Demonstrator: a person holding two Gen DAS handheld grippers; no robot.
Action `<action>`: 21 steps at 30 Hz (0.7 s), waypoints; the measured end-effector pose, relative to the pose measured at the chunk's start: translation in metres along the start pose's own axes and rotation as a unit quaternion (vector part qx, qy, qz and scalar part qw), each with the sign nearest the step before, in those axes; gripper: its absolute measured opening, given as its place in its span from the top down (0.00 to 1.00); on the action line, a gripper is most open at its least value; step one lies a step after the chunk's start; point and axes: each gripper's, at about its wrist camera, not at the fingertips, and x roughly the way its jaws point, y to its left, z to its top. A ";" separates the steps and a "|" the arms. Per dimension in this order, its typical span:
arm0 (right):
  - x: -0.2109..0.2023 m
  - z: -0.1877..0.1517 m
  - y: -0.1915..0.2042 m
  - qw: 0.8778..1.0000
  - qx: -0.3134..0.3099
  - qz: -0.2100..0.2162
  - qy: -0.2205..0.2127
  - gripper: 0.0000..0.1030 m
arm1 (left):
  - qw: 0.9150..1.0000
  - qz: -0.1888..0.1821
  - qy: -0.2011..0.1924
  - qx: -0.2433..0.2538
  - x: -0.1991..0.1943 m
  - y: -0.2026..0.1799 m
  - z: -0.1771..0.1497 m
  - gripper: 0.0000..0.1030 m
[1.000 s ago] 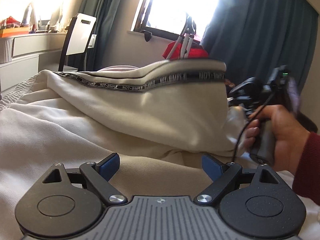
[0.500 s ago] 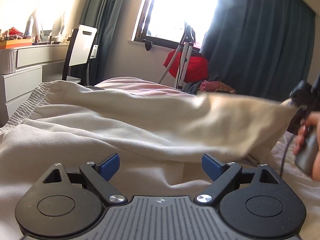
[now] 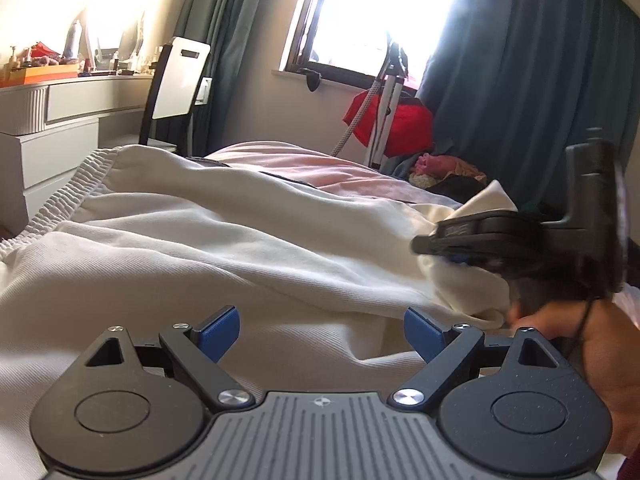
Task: Fold clothes
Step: 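Lay the waistband over the legs and open the right gripper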
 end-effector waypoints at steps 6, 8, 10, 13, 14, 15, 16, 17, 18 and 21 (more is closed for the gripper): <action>0.010 -0.008 0.012 0.997 0.048 0.056 0.036 0.81 | 0.999 0.012 0.005 -0.035 0.005 0.016 0.007 0.12; -0.004 -0.005 0.003 0.994 0.069 0.083 0.025 0.72 | 0.999 0.005 0.012 -0.039 0.006 0.016 0.007 0.12; -0.024 -0.003 -0.011 0.988 0.104 0.115 0.000 0.56 | 0.999 -0.001 0.013 -0.037 0.007 0.014 0.006 0.12; -0.062 -0.005 -0.033 0.977 0.161 0.117 -0.070 0.18 | 1.000 -0.003 0.013 -0.028 0.006 0.011 0.005 0.12; -0.070 -0.005 -0.042 0.975 0.173 0.111 -0.085 0.19 | 1.000 -0.004 0.013 -0.027 0.005 0.010 0.004 0.12; -0.078 -0.006 -0.051 0.972 0.185 0.105 -0.099 0.19 | 1.000 -0.005 0.014 -0.027 0.005 0.009 0.003 0.12; -0.087 -0.006 -0.060 0.969 0.197 0.098 -0.114 0.19 | 1.000 -0.005 0.015 -0.026 0.005 0.009 0.003 0.12; -0.095 -0.006 -0.069 0.965 0.209 0.091 -0.129 0.19 | 1.000 -0.004 0.016 -0.025 0.005 0.008 0.002 0.12; -0.102 -0.006 -0.079 0.965 0.209 0.070 -0.143 0.19 | 1.000 -0.004 0.017 -0.024 0.005 0.007 0.002 0.12; -0.119 -0.005 -0.102 0.971 0.165 -0.045 -0.167 0.19 | 1.000 -0.002 0.021 -0.017 0.006 0.004 -0.001 0.12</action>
